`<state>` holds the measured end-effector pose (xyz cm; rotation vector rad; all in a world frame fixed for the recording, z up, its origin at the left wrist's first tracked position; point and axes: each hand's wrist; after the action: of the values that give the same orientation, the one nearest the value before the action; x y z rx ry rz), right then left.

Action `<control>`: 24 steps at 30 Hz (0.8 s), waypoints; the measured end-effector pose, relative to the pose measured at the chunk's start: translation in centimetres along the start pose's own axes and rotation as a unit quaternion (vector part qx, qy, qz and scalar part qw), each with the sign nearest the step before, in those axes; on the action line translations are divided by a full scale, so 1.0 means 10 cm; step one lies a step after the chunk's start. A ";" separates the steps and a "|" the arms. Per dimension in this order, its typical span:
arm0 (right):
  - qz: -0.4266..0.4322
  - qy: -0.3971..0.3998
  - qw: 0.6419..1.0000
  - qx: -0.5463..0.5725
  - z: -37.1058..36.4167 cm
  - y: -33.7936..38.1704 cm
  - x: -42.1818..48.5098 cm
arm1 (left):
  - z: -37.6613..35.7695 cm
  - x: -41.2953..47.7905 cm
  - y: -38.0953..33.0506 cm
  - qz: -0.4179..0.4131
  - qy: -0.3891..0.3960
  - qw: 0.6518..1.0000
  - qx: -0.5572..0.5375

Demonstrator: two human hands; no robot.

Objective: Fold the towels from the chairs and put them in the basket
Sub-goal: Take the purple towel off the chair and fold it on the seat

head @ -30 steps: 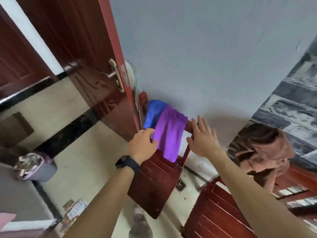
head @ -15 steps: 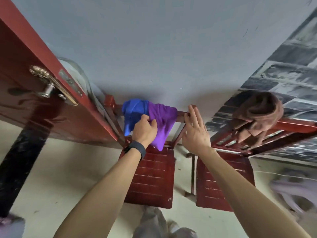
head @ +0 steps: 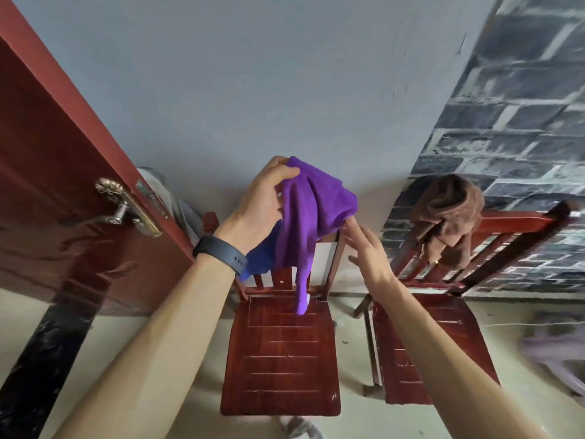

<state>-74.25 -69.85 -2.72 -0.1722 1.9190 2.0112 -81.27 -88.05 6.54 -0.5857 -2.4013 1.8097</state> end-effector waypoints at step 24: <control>-0.148 0.126 0.958 0.210 -0.02 -0.85 -1.84 | 0.41 -2.15 1.30 0.465 0.043 0.882 0.069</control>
<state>-54.27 -73.01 -4.76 -0.5887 2.2682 1.4102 -59.33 -96.21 -3.36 -1.9978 -2.0127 2.1013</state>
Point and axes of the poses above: each hand's wrist, its own x-axis towards the middle knuckle, its own z-axis out of the back of the hand, y = z × x, and after that the axes turned 4 degrees about y, right-handed
